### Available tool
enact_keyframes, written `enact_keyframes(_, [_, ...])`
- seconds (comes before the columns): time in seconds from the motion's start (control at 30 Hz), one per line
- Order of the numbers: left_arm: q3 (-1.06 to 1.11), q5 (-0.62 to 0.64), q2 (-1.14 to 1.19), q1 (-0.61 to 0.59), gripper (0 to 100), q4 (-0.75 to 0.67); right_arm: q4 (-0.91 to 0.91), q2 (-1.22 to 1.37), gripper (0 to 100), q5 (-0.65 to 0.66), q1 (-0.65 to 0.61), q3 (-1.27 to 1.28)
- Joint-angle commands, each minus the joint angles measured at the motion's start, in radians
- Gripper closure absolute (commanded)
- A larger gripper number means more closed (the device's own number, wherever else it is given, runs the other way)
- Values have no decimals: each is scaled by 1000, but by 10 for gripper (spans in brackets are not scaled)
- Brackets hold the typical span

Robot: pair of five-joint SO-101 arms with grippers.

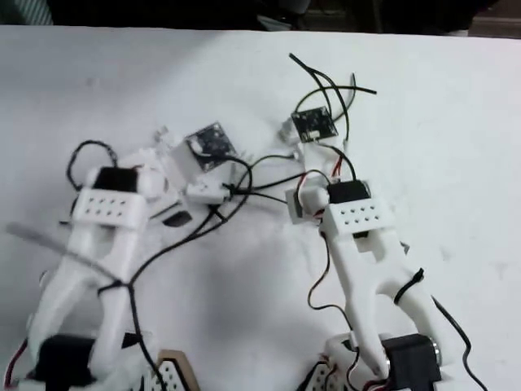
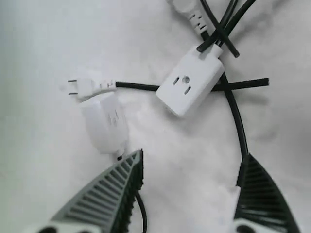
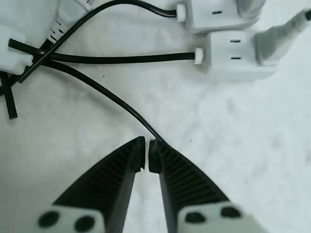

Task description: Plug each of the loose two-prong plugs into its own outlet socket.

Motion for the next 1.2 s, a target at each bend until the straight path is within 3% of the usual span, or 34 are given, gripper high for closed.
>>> enact_keyframes(0.0, [-49,-6,99,30,688,-103,-16,-30,981,6,4,-3])
enact_keyframes(0.23, [-49,-2,278,35,690,-295,-18,-30,981,6,4,-3])
enact_keyframes(0.53, [-49,5,401,68,722,-457,-18,-30,981,6,4,-3])
enact_keyframes(0.67, [-49,68,432,84,722,-520,-18,-30,981,6,4,0])
enact_keyframes(0.77, [-49,77,444,84,767,-559,-18,-30,981,6,4,0])
enact_keyframes(1.03, [-41,72,404,84,972,-549,-18,-33,981,6,10,0])
enact_keyframes(1.17, [-49,72,277,85,978,-405,-15,-39,981,6,10,0])
